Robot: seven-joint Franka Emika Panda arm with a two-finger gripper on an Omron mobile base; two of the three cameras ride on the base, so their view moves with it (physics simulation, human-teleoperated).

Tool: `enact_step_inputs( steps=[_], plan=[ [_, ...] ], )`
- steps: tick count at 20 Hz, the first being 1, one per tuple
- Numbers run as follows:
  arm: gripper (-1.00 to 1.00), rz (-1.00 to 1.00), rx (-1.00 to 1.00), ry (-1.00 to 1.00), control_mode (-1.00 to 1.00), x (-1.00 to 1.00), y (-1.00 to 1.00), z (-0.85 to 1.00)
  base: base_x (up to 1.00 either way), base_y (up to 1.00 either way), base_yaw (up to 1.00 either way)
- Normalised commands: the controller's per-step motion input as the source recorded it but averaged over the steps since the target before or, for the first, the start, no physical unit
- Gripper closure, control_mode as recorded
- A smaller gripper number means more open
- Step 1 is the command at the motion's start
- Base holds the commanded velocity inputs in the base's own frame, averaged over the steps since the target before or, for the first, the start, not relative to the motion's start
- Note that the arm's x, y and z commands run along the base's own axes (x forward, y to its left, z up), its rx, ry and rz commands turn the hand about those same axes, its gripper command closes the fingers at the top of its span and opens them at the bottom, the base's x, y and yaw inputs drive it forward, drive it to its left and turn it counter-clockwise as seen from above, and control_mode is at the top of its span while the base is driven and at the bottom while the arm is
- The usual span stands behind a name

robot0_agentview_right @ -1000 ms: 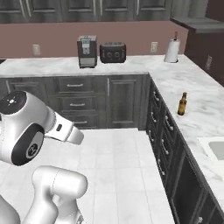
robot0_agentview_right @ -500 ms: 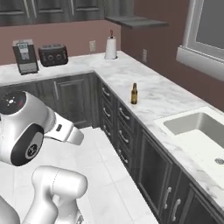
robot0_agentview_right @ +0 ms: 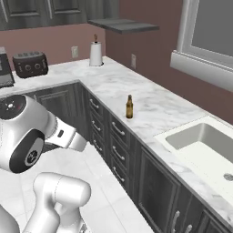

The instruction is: Place the drinks on the dining counter in a tight cluster.

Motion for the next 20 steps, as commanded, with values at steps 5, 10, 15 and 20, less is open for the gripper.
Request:
enact_step_inputs(
  steps=[5,10,15,20],
  plan=[
    [-1.0,0.0,0.0,0.0,1.0,0.0,0.0,0.0,0.76,0.07,-0.15],
    [-1.0,0.0,0.0,0.0,1.0,0.0,0.0,0.0,0.7,0.0,-0.23],
    [-1.0,0.0,0.0,0.0,1.0,0.0,0.0,0.0,0.59,0.03,-0.36],
    [-1.0,0.0,0.0,0.0,1.0,0.0,0.0,0.0,0.48,0.11,-0.28]
  ],
)
